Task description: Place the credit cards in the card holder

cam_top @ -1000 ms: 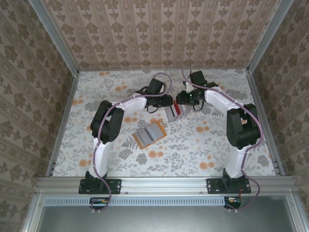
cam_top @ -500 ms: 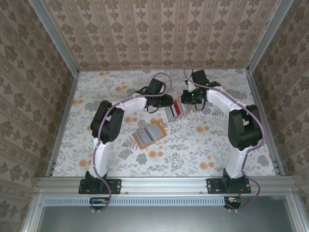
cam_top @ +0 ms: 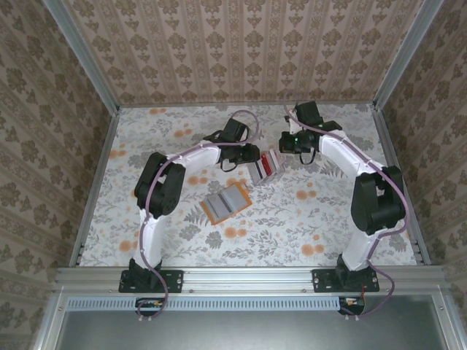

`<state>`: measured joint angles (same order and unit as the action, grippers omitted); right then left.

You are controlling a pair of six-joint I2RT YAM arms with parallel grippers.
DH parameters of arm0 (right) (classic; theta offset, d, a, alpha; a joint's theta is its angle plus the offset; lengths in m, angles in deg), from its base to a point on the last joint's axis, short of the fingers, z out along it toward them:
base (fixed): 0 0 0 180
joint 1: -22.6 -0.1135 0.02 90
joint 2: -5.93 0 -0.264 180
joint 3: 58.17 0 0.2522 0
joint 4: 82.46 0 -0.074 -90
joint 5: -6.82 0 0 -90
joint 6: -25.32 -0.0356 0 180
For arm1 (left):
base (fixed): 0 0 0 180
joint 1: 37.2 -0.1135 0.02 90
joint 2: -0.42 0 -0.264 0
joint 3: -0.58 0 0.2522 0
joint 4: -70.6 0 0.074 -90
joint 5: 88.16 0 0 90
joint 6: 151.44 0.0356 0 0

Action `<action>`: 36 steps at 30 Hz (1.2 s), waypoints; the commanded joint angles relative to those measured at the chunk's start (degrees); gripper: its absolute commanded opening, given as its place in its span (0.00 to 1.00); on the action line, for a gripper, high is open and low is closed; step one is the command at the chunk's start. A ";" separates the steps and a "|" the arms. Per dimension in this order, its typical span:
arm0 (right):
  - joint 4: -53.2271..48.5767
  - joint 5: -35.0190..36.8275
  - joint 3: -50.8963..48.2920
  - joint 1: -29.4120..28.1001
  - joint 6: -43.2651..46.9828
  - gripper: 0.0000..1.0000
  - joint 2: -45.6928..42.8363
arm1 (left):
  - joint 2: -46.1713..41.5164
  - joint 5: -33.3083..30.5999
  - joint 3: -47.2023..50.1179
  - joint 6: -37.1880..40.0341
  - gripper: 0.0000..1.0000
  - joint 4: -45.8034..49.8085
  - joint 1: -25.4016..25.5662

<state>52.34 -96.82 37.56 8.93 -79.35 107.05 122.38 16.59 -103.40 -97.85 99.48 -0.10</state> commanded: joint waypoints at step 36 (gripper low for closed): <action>37.59 -29.45 -24.67 -14.54 -13.18 0.06 2.23 | -40.91 -18.92 41.72 -14.13 0.32 10.99 7.88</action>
<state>85.46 -122.64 13.91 -4.89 -90.46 107.35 80.26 -1.21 -63.16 -107.68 107.85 7.36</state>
